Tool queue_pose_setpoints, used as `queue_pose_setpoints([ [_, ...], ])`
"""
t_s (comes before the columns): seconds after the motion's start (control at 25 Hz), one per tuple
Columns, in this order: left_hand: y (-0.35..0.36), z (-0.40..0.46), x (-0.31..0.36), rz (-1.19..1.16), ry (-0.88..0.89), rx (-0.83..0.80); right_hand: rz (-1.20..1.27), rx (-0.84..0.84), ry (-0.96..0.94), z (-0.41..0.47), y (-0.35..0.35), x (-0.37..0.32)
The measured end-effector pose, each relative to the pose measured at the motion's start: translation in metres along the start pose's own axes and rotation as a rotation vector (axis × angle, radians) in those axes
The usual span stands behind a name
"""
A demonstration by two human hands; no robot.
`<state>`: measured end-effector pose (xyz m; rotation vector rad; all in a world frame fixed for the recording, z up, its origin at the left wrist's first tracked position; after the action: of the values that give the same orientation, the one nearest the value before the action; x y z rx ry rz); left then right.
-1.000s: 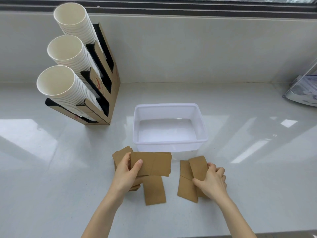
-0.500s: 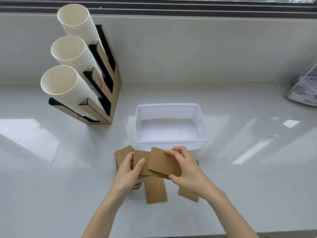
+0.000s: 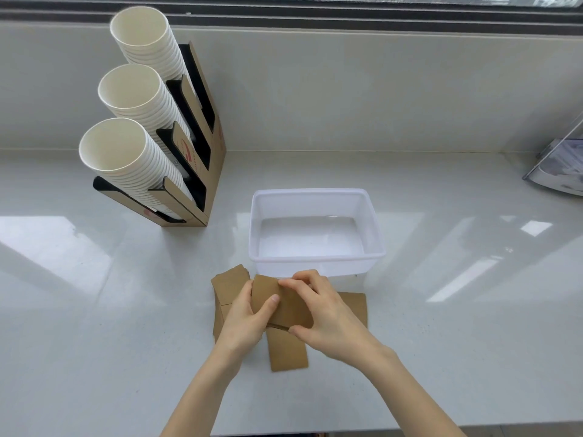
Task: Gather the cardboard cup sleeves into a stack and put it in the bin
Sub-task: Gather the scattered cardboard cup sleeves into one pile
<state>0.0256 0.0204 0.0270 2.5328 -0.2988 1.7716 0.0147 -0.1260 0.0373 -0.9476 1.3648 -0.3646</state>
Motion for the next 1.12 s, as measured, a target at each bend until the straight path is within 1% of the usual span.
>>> queue_pose_setpoints([
  [0.08, -0.001, 0.000, -0.001, -0.002, -0.008, 0.017, 0.024, -0.001, 0.020, -0.002, -0.001, 0.002],
  [0.16, -0.004, -0.001, -0.001, 0.007, -0.030, 0.039, 0.111, 0.038, 0.101, -0.005, -0.004, 0.011],
  [0.24, -0.009, 0.000, -0.002, -0.010, -0.036, 0.067, 0.194, 0.135, 0.256, -0.009, -0.006, 0.027],
  [0.28, -0.012, 0.000, -0.002, -0.026, -0.041, 0.077, 0.194, 0.179, 0.362, -0.011, -0.007, 0.037],
  [0.32, -0.015, 0.001, -0.004, -0.038, -0.049, 0.086, 0.143, 0.192, 0.489, -0.014, -0.006, 0.045],
  [0.36, -0.017, 0.002, -0.005, -0.046, -0.050, 0.095, 0.045, 0.164, 0.619, -0.017, -0.005, 0.053],
  [0.44, -0.020, 0.003, -0.007, -0.052, -0.033, 0.118, -0.161, 0.025, 0.822, -0.022, 0.003, 0.063],
  [0.52, -0.021, 0.002, -0.007, -0.053, -0.026, 0.134, -0.233, -0.073, 0.925, -0.024, 0.013, 0.066],
  [0.6, -0.021, 0.001, -0.006, -0.055, -0.030, 0.135, -0.267, -0.081, 0.947, -0.022, 0.021, 0.068],
  [0.68, -0.021, 0.001, -0.006, -0.062, -0.031, 0.136, -0.289, -0.050, 0.937, -0.019, 0.024, 0.069],
  [0.8, -0.022, 0.001, -0.007, -0.072, -0.031, 0.139, -0.245, 0.006, 0.911, -0.018, 0.024, 0.070],
  [0.96, -0.026, 0.001, -0.007, -0.080, -0.020, 0.145, 0.033, 0.091, 0.819, -0.023, 0.023, 0.071],
  [1.12, -0.026, 0.000, -0.006, -0.105, -0.013, 0.146, 0.341, 0.271, 0.700, -0.030, 0.004, 0.071],
])
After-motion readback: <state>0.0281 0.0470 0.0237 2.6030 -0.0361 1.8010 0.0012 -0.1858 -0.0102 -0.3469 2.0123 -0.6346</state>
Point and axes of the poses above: each hand's wrist, its own z-axis towards the middle knuckle, its own y-axis out of the palm, x = y × z, the point moved 1 cm from there along z, towards the middle knuckle, and after that the axes turned 3 degrees about -x, right-handed, at the moved point
